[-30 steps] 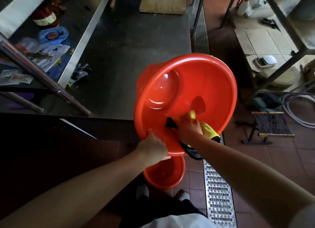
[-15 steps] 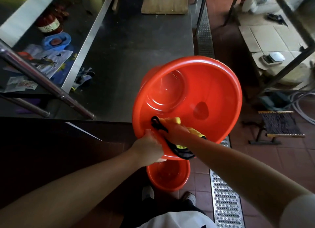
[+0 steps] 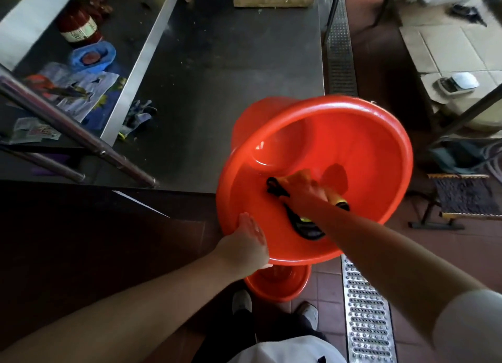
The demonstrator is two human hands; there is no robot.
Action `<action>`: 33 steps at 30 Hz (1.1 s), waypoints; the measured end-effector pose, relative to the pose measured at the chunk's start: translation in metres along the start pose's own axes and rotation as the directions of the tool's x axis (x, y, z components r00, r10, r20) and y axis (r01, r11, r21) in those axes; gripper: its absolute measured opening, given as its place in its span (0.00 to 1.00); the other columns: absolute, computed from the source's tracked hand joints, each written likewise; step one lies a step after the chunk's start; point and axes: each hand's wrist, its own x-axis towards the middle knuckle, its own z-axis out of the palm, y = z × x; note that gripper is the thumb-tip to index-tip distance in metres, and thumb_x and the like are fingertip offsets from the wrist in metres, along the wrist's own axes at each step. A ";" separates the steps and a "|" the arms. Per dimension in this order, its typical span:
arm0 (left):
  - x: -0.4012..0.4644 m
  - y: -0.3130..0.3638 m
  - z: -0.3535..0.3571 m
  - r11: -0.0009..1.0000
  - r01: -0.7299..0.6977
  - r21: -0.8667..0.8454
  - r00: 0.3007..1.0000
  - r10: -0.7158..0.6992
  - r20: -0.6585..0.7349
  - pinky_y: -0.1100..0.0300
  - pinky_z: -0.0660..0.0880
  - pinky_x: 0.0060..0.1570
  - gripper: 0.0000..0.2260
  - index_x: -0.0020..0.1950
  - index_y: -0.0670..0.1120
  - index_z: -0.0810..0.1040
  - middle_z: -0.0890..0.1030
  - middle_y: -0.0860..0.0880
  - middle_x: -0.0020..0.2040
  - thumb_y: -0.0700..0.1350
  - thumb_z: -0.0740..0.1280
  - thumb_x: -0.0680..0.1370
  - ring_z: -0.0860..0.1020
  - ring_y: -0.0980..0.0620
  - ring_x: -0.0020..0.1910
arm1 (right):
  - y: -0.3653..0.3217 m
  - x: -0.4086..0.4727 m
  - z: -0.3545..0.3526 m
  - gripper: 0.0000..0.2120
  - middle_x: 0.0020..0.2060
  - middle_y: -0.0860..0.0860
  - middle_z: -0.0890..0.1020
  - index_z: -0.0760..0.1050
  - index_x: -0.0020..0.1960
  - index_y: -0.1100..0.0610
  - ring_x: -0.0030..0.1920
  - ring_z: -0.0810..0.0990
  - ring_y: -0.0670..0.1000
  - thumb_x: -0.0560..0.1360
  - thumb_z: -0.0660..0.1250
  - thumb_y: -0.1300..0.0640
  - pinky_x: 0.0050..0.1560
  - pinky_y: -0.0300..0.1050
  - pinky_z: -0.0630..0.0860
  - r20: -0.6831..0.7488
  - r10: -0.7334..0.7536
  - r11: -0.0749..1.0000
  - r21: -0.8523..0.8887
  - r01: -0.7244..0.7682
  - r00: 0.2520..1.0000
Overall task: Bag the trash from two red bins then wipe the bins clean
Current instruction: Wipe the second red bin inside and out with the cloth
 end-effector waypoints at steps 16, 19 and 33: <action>0.003 -0.012 -0.001 0.998 -0.058 -0.023 0.996 0.059 0.061 0.47 0.81 0.49 0.19 0.53 0.41 0.85 0.85 0.40 0.49 0.54 0.66 0.74 0.84 0.41 0.47 | -0.024 0.048 0.020 0.22 0.72 0.54 0.71 0.61 0.75 0.40 0.69 0.73 0.61 0.82 0.57 0.40 0.69 0.56 0.67 0.046 0.050 0.990 0.131 -0.056 0.998; -0.001 -0.013 0.003 0.997 -0.018 -0.069 0.997 0.023 0.071 0.47 0.81 0.48 0.17 0.48 0.42 0.86 0.85 0.41 0.45 0.54 0.71 0.68 0.84 0.42 0.45 | -0.029 0.013 0.022 0.23 0.73 0.52 0.70 0.61 0.76 0.41 0.69 0.72 0.59 0.82 0.56 0.40 0.69 0.56 0.65 0.014 0.018 0.992 0.125 -0.020 1.000; 0.006 0.005 0.010 0.967 0.018 -0.255 0.995 0.009 0.104 0.33 0.71 0.59 0.40 0.64 0.25 0.69 0.73 0.23 0.60 0.64 0.49 0.81 0.75 0.25 0.58 | -0.021 -0.108 0.033 0.27 0.78 0.48 0.63 0.58 0.79 0.46 0.78 0.59 0.51 0.83 0.53 0.40 0.73 0.56 0.59 -0.056 -0.027 0.999 0.039 0.029 0.998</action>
